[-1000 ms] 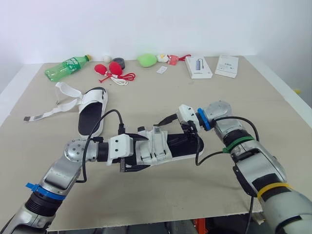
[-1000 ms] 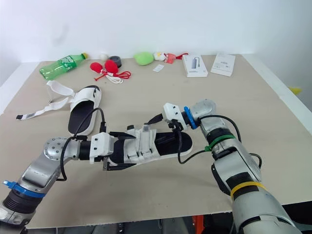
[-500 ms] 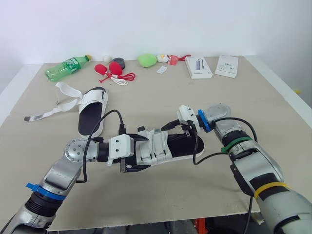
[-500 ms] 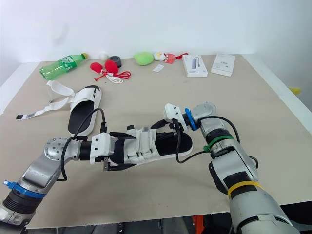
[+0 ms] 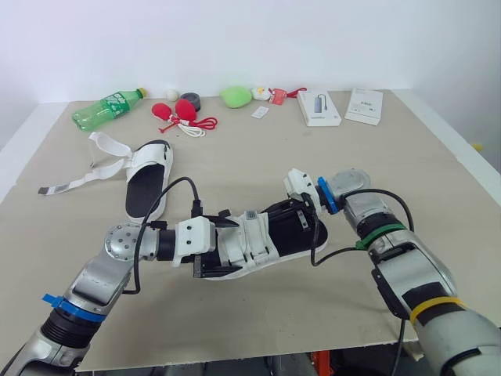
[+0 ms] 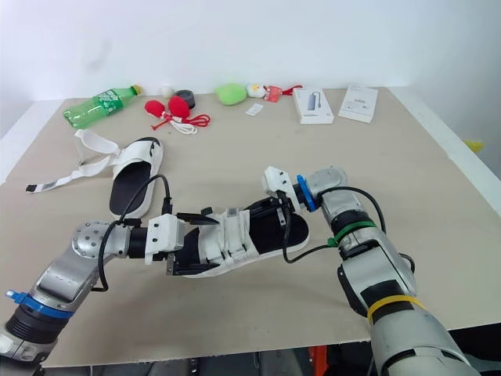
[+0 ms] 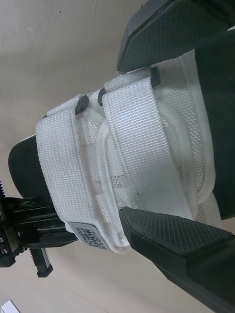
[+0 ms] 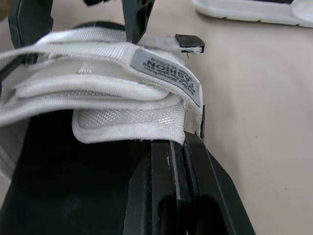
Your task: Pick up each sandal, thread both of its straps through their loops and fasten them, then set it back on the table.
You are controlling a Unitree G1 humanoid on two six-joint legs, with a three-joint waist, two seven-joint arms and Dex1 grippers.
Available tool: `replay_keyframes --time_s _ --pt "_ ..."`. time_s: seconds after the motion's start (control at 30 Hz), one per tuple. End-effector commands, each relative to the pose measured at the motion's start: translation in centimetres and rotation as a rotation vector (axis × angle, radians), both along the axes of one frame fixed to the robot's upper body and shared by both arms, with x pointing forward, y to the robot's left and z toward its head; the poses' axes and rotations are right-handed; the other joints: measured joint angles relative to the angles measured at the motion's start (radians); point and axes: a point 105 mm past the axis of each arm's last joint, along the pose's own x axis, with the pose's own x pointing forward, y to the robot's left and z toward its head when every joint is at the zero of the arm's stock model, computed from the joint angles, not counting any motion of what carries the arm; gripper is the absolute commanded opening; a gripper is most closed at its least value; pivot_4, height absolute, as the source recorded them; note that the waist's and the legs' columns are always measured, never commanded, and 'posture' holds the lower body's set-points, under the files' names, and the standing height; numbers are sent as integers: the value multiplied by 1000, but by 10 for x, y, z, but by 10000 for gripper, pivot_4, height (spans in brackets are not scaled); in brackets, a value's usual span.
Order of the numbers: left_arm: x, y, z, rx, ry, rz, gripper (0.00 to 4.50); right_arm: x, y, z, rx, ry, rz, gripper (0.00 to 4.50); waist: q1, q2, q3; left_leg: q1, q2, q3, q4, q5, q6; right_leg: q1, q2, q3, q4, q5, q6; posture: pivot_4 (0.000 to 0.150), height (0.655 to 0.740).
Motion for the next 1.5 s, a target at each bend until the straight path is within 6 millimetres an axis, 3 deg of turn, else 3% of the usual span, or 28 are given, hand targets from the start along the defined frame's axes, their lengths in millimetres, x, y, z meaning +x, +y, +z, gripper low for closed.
replay_keyframes --time_s 0.03,0.27,0.6,0.83,0.93,1.27,1.4,1.5 --pt "5 1 16 -57 -33 21 45000 8 -11 34 159 16 -88 404 0 0 0 0 0 0 0 0 0 0 0 0 0 0 0 1500 7400" --pt "12 2 28 -183 -23 81 45000 37 -54 49 321 22 -526 404 1 0 0 0 0 0 0 0 0 0 0 0 0 0 0 1500 7400" --pt "21 -8 37 -314 -14 99 45000 58 -122 35 333 -22 -1151 404 3 0 0 -1 -1 0 1 0 0 -1 0 1 0 0 1 1500 7400" --pt "23 -15 37 -362 5 112 45000 65 -184 27 385 -69 -1664 404 4 -1 0 -1 -1 0 1 0 0 0 -1 1 0 1 1 1500 7400" --pt "23 -18 36 -363 11 109 45000 62 -193 22 392 -67 -1763 404 6 -1 0 -1 -1 0 1 0 0 0 -1 1 0 1 1 1500 7400" --pt "18 -20 32 -329 6 90 45000 57 -184 13 493 -6 -1870 404 3 -1 0 -1 -1 0 1 0 0 0 0 2 0 1 1 1500 7400" --pt "19 -20 31 -317 -3 86 45000 51 -177 9 487 50 -1848 15137 3 -1 0 -1 0 0 1 0 0 0 0 1 0 0 1 1500 7400" --pt "19 -21 30 -310 -5 83 45000 45 -161 13 406 44 -1669 27864 3 -1 0 -1 0 0 1 0 0 0 0 1 0 0 0 1500 7400"
